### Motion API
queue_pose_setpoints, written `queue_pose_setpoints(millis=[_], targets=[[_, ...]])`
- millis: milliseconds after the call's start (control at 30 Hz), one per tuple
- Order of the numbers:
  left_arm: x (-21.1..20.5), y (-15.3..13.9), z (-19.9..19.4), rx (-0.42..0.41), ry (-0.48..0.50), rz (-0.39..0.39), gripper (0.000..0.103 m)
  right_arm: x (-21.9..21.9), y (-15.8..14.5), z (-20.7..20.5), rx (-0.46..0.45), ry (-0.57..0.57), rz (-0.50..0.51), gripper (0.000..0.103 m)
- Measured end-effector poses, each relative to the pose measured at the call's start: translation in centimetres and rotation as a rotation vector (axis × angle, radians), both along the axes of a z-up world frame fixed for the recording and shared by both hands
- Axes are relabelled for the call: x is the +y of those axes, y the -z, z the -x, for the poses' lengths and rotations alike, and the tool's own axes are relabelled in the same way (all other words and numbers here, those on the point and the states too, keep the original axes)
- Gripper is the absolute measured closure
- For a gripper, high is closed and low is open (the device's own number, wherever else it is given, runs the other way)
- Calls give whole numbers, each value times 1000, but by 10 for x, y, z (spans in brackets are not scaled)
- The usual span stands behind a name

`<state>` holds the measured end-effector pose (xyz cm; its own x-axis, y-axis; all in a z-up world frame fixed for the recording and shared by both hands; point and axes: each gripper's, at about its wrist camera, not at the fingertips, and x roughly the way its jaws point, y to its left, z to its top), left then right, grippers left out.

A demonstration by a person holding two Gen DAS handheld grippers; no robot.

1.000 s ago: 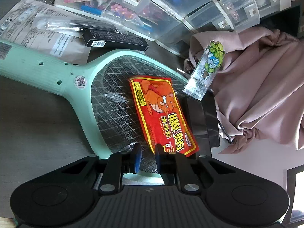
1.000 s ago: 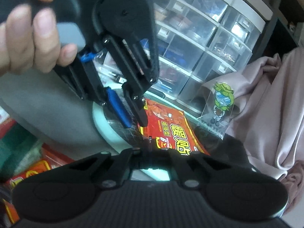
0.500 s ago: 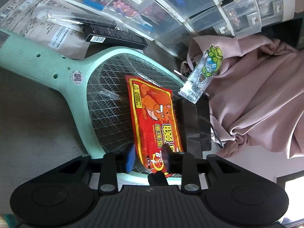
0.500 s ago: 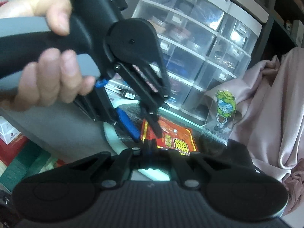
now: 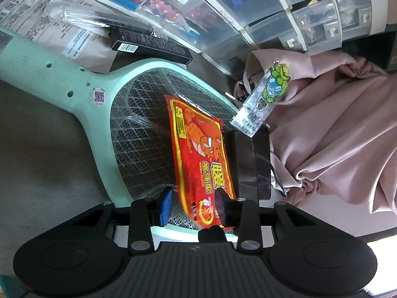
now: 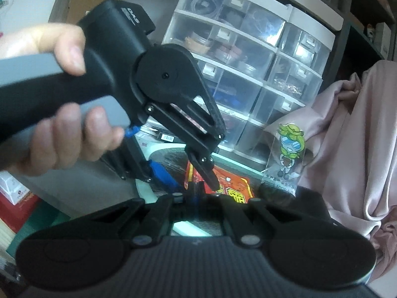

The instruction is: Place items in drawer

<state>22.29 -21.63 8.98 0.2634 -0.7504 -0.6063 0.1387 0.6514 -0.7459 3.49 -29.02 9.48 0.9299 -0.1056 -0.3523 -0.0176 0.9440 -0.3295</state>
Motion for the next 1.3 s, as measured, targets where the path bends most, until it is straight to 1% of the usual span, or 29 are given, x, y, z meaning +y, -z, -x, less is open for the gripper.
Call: queue_pose_setpoints(millis=[400, 533, 567, 633, 667, 700, 733, 767, 800, 933, 1167, 1300], targets=[[-5, -2, -1, -16, 17, -19, 65, 4, 1, 1, -3, -7, 14, 103], [-7, -3, 0, -33, 22, -29, 65, 4, 1, 2, 1, -3, 16, 103], [-8, -3, 0, -38, 25, -33, 68, 3, 1, 2, -1, -2, 15, 103], [-10, -4, 1, -49, 32, -39, 69, 3, 1, 3, -3, 1, 16, 103], [-11, -4, 1, -57, 35, -43, 76, 3, 2, 4, -3, 2, 15, 103], [-12, -3, 1, -58, 38, -55, 88, 3, 2, 4, -2, 3, 14, 103], [-13, -2, 1, -55, 36, -69, 91, 3, 2, 5, -1, 3, 13, 103], [-12, -1, 0, -52, 31, -69, 96, 3, 2, 6, 1, 4, 12, 103], [-10, 1, 0, -49, 26, -68, 99, 3, 2, 7, 2, 5, 12, 103], [-6, 2, -1, -49, 10, -54, 100, 1, 5, 9, 12, 17, 22, 103], [-6, -12, 3, -89, 6, -32, 103, -1, 8, 11, 22, 35, 52, 103], [-8, -16, 8, -112, 12, -40, 103, -2, 7, 14, 21, 45, 64, 103]])
